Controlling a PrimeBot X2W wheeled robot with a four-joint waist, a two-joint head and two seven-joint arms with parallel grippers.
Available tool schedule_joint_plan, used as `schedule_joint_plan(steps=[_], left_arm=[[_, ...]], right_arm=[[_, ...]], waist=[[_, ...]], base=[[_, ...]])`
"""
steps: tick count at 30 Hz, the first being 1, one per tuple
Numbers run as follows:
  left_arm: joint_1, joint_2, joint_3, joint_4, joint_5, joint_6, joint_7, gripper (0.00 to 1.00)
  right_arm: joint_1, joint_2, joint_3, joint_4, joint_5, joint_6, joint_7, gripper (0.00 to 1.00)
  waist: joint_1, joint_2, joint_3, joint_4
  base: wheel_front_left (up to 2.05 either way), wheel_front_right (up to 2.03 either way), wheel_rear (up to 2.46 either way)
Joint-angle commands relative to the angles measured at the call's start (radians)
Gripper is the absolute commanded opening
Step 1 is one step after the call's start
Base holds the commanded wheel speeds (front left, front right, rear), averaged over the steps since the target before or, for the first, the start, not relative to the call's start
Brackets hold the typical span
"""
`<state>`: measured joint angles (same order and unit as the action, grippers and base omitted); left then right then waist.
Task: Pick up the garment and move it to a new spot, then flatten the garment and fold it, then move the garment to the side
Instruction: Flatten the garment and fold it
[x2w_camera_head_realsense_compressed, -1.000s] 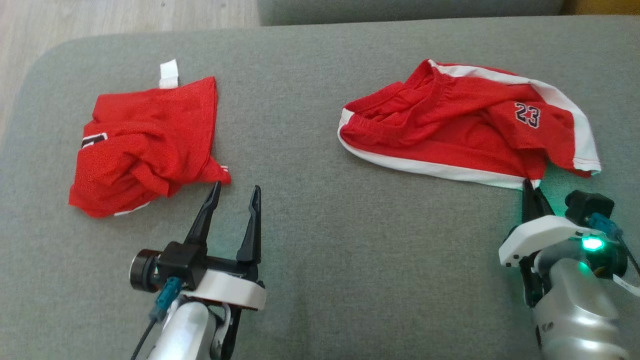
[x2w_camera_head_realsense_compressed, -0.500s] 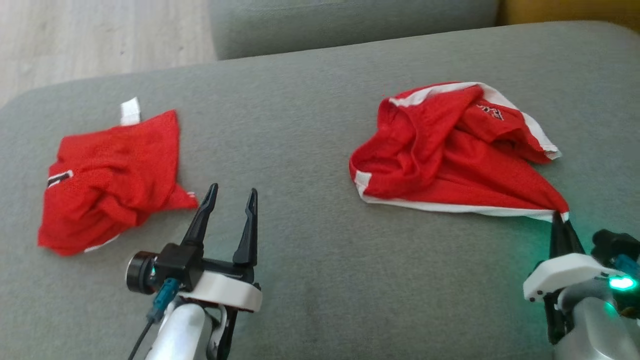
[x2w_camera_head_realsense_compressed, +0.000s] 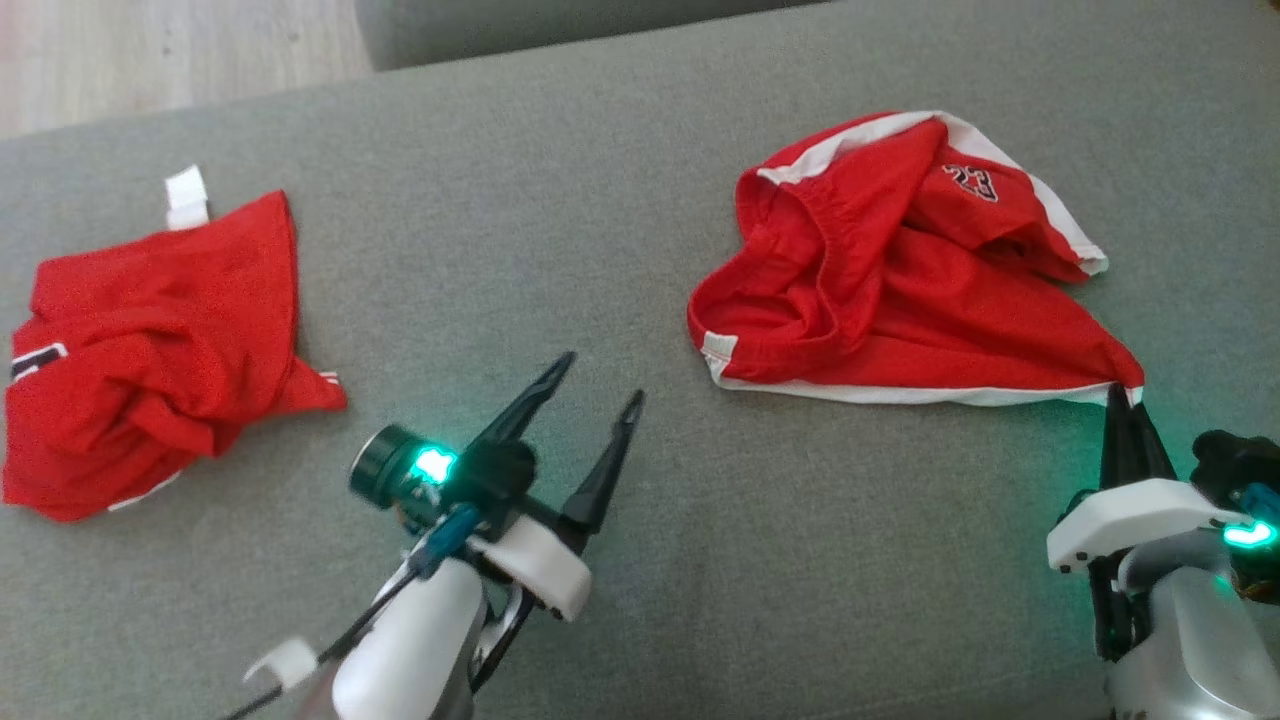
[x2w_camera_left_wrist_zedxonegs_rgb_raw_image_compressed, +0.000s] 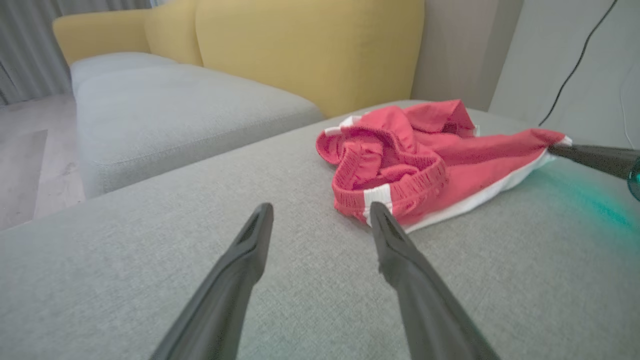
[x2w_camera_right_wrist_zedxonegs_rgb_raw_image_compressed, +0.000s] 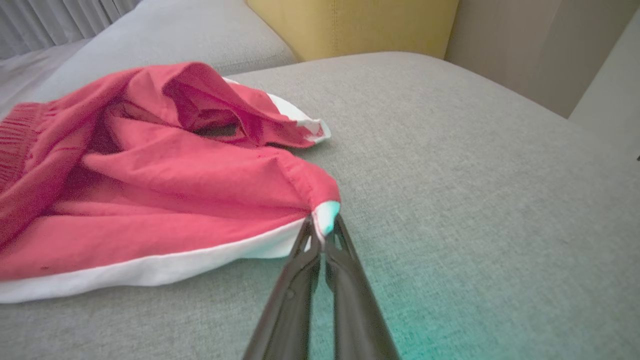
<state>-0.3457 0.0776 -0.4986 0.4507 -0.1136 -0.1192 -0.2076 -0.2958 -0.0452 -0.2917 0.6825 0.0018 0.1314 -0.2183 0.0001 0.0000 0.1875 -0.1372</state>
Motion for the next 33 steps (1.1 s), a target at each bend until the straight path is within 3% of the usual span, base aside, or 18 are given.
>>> schedule_joint_plan(steps=[1, 15, 28, 33], left_arm=[[-0.066, 0.023, -0.011, -0.006, 0.004, -0.007, 0.015, 1.0], [-0.378, 0.116, -0.403, 0.112, 0.014, -0.011, 0.076, 1.0], [-0.619, 0.193, -0.71, 0.184, -0.172, -0.011, 0.141, 1.0], [-0.662, 0.213, -0.768, 0.186, -0.236, -0.011, 0.171, 1.0]], right_arm=[[-0.017, -0.005, 0.029, -0.033, 0.007, -0.001, -0.005, 0.0], [-0.053, -0.005, 0.069, -0.017, 0.042, -0.001, -0.017, 0.0], [-0.102, -0.005, 0.165, 0.032, 0.094, -0.001, -0.035, 0.0], [-0.116, -0.005, 0.187, 0.042, 0.109, -0.001, -0.039, 0.0]], waist=[[-0.0001, 0.0, 0.022, -0.008], [-0.0001, 0.0, 0.085, -0.065], [-0.0001, 0.0, 0.113, -0.129], [-0.0001, 0.0, 0.122, -0.146]], base=[[0.0, 0.0, 0.0], [0.0, 0.0, 0.0], [0.0, 0.0, 0.0], [0.0, 0.0, 0.0]])
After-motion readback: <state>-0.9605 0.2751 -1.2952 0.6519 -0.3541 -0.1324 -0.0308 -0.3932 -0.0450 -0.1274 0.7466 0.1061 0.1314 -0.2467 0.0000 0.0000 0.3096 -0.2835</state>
